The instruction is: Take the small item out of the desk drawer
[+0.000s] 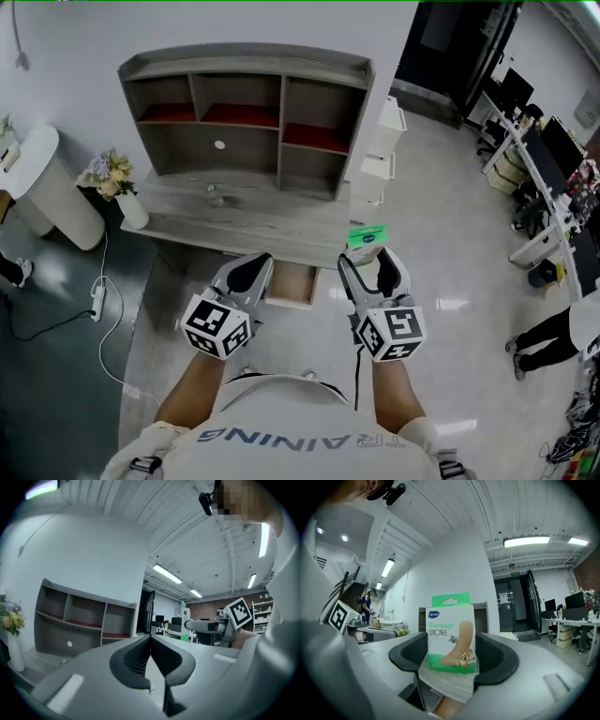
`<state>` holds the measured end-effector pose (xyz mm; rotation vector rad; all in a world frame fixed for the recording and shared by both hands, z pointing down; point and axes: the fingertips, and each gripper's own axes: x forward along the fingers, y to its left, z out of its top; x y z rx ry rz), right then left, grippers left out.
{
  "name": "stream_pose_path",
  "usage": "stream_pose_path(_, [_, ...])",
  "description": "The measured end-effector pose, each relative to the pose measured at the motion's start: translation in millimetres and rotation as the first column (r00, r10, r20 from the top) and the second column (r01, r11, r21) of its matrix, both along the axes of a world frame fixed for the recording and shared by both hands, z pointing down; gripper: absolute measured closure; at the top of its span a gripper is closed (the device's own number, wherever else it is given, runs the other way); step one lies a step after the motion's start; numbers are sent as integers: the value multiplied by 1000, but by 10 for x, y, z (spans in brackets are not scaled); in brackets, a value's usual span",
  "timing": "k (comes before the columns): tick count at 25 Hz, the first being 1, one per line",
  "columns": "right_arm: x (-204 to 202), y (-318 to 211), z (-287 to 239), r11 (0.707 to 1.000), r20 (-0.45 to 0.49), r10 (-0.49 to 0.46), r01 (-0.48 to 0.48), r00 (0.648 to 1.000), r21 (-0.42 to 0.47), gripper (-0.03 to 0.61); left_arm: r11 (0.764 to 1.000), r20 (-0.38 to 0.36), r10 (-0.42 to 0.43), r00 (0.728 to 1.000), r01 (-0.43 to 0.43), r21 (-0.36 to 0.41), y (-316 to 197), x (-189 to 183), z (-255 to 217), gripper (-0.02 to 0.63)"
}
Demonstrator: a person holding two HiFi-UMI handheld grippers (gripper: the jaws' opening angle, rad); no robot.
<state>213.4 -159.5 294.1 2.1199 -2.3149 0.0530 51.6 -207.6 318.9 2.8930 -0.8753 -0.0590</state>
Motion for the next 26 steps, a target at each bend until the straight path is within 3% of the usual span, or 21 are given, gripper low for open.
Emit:
stream_pose_path(5, [79,115,-202,998,-22,31,-30,999,49,247,1000,-18,15,1000,-14,23,61,22,-120,615])
stream_pose_path(26, [-22,114,-64,999,-20,44,-43,999,31,247,999,-42,-22,999,24,41,0,-206,-187,615])
